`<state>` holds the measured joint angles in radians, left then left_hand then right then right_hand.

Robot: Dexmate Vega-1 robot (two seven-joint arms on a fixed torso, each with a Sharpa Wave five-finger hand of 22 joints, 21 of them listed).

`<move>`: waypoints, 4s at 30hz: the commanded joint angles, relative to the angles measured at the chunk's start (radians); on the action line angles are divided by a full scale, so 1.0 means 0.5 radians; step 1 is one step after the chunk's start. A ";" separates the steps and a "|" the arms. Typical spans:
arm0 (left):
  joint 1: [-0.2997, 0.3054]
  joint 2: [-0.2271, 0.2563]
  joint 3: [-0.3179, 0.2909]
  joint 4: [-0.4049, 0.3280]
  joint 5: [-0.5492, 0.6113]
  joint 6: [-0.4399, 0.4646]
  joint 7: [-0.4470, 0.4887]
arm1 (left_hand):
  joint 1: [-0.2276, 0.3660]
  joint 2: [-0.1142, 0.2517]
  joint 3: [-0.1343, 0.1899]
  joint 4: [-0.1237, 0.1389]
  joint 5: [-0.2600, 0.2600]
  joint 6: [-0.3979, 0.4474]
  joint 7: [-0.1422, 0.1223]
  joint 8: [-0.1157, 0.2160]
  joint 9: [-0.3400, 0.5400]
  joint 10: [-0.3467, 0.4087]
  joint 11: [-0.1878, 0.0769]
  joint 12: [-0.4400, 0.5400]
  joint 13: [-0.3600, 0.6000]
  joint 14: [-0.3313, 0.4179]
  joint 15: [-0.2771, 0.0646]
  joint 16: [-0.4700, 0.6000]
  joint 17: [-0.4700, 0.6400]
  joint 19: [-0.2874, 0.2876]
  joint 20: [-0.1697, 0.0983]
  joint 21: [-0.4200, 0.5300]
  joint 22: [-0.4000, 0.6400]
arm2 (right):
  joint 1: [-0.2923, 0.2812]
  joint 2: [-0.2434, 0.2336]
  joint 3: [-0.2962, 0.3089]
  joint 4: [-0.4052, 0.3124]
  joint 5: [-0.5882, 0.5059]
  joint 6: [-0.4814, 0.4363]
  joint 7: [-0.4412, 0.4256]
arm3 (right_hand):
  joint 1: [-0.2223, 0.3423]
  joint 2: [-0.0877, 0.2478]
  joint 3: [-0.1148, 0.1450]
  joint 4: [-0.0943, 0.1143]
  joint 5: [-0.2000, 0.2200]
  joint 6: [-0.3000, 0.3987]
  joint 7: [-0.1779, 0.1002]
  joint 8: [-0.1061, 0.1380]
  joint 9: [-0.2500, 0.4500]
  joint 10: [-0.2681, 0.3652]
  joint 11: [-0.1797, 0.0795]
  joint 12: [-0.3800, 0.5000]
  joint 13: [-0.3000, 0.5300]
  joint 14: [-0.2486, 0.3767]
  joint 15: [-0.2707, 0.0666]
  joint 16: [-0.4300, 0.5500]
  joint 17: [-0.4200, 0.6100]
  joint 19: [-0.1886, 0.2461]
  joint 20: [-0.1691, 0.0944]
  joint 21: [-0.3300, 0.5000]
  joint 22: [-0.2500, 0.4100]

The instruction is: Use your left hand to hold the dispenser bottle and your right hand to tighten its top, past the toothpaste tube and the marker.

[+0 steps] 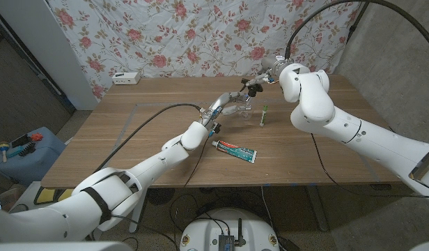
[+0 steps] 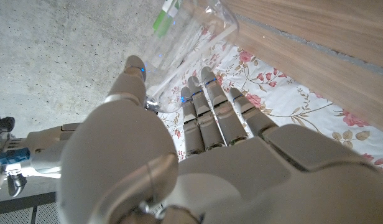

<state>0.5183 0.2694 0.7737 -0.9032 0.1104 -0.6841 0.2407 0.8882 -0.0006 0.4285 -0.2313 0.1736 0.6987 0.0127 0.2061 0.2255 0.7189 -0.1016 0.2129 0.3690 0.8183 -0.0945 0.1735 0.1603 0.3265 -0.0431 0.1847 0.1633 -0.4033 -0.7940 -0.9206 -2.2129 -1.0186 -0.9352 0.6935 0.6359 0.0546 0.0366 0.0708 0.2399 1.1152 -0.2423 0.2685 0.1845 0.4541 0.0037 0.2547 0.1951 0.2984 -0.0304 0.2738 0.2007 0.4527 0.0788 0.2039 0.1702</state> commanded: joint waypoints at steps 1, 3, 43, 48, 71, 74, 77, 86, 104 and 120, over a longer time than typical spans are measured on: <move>0.002 0.003 -0.004 0.003 -0.002 -0.005 0.005 | -0.080 0.121 0.164 0.151 0.010 0.120 -0.090 0.010 0.005 0.011 -0.012 0.014 0.006 0.011 -0.146 0.013 0.009 -0.005 -0.088 0.002 0.006 | -0.155 0.078 0.216 0.004 -0.086 0.147 0.061 | -0.018 -0.023 -0.021 0.007 0.006 0.072 0.212 -0.064 0.009 0.010 0.017 -0.023 0.007 -0.001 0.011 -0.023 0.009 -0.015 0.022 -0.019 0.006; 0.004 0.004 -0.006 0.001 -0.004 -0.003 0.004 | -0.080 0.120 0.164 0.151 0.010 0.120 -0.089 0.010 0.005 0.011 -0.012 0.014 0.005 0.010 -0.146 0.013 0.009 -0.005 -0.088 0.002 0.006 | -0.170 0.086 0.242 0.004 -0.080 0.169 0.069 | -0.025 -0.026 -0.027 0.007 0.007 0.007 0.191 -0.094 0.011 -0.058 0.036 -0.059 0.008 -0.010 0.016 -0.037 0.011 -0.024 0.027 -0.021 0.006; 0.152 0.112 -0.087 -0.250 0.020 0.076 0.097 | -0.085 0.122 0.166 0.153 0.010 0.119 -0.086 0.009 0.005 0.013 -0.009 0.014 0.004 0.007 -0.145 0.011 0.008 -0.008 -0.090 0.002 0.006 | -0.327 0.080 0.523 -0.097 0.367 0.269 -0.113 | -0.135 -0.021 -0.085 0.019 0.017 -1.013 0.123 -0.204 0.030 -0.387 0.081 -0.130 0.025 -0.282 0.146 -0.143 0.039 -0.239 0.081 -0.034 0.006; 0.186 0.138 -0.107 -0.309 0.017 0.093 0.099 | -0.088 0.121 0.165 0.154 0.010 0.119 -0.090 0.009 0.005 0.013 -0.013 0.014 0.004 0.007 -0.142 0.011 0.008 -0.008 -0.091 0.002 0.006 | -0.349 0.076 0.510 -0.123 0.398 0.205 -0.207 | -0.152 -0.009 -0.087 0.029 0.016 -1.027 0.127 -0.194 0.030 -0.381 0.080 -0.124 0.025 -0.280 0.148 -0.139 0.041 -0.229 0.074 -0.028 0.006; 0.354 0.188 -0.241 -0.430 -0.099 0.031 0.130 | -0.095 0.116 0.167 0.154 0.010 0.110 -0.084 0.005 0.005 0.001 -0.008 0.007 -0.002 -0.009 -0.142 0.005 0.005 -0.013 -0.089 0.001 0.006 | -0.464 0.161 0.531 -0.141 0.859 0.012 -0.821 | -0.267 0.083 -0.097 0.097 0.015 -1.133 0.138 -0.179 0.029 -0.369 0.106 -0.105 0.025 -0.255 0.142 -0.115 0.051 -0.150 0.019 -0.004 0.006; 0.364 0.185 -0.255 -0.419 -0.122 0.015 0.123 | -0.096 0.117 0.168 0.155 0.011 0.106 -0.086 0.003 0.005 0.005 -0.003 0.008 -0.003 -0.010 -0.141 0.005 0.005 -0.013 -0.089 0.001 0.006 | -0.496 0.170 0.572 -0.128 0.974 0.039 -0.921 | -0.279 0.089 -0.100 0.102 0.015 -1.146 0.150 -0.177 0.028 -0.372 0.107 -0.105 0.025 -0.253 0.142 -0.115 0.050 -0.130 -0.013 0.001 0.006; 0.371 0.172 -0.271 -0.397 -0.150 -0.006 0.123 | -0.093 0.116 0.170 0.153 0.011 0.099 -0.087 0.001 0.004 -0.003 -0.005 0.004 -0.004 -0.015 -0.145 0.003 0.005 -0.014 -0.090 0.001 0.007 | -0.532 0.175 0.616 -0.115 1.087 0.075 -1.028 | -0.287 0.090 -0.103 0.103 0.015 -1.174 0.159 -0.182 0.027 -0.369 0.109 -0.103 0.025 -0.251 0.144 -0.115 0.049 -0.121 -0.034 0.002 0.006; 0.360 0.104 -0.298 -0.282 -0.203 -0.098 0.143 | -0.091 0.106 0.170 0.148 0.011 0.080 -0.089 -0.006 0.004 -0.015 -0.005 -0.002 -0.010 -0.041 -0.151 -0.003 0.002 -0.021 -0.074 0.000 0.007 | -0.646 0.184 0.757 -0.061 1.435 0.222 -1.313 | -0.300 0.100 -0.106 0.099 0.016 -1.248 0.154 -0.186 0.021 -0.409 0.107 -0.117 0.019 -0.295 0.140 -0.138 0.038 -0.116 -0.117 -0.006 0.003; 0.406 0.065 -0.343 -0.304 -0.415 -0.054 0.003 | -0.086 0.066 0.160 0.142 0.010 -0.047 -0.119 -0.040 -0.005 -0.120 -0.007 -0.039 -0.044 -0.185 -0.139 -0.017 -0.003 -0.066 -0.047 -0.005 0.009 | -0.850 0.220 0.957 0.138 2.009 0.651 -1.746 | -0.369 0.123 -0.128 0.099 0.019 -1.488 0.071 -0.191 0.002 -0.468 0.126 -0.129 -0.004 -0.355 0.154 -0.155 0.015 -0.150 -0.168 -0.032 -0.004; 0.487 0.085 -0.378 -0.423 -0.573 0.035 -0.115 | -0.096 0.036 0.113 0.152 0.007 -0.203 -0.117 -0.056 -0.028 -0.272 0.008 -0.063 -0.116 -0.335 -0.131 -0.012 0.000 -0.196 0.036 -0.018 0.012 | -0.949 0.261 1.016 0.348 2.356 1.092 -1.914 | -0.458 0.157 -0.148 0.106 0.032 -1.707 0.041 -0.177 0.000 -0.568 0.129 -0.142 -0.016 -0.468 0.145 -0.170 0.004 -0.252 -0.213 -0.050 -0.008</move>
<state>0.7310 0.3051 0.5988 -1.0708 -0.1248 -0.6941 0.2212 0.8433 0.0253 0.4446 -0.2028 0.1743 0.6071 -0.0483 0.1791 0.2115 0.5942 -0.0989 0.1803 0.3144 0.6601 -0.0616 0.1694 0.1585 0.2386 -0.0305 0.1768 0.1653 -0.8409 -0.6788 -0.4368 -2.1092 0.0140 -0.5683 -0.1894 0.4122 0.1323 -0.0348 0.1184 0.2516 0.2607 -0.2149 0.1742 0.1813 0.1795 0.0732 0.1881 0.1859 0.0733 0.0440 0.1954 0.1998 0.3340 -0.0280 0.1805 0.1627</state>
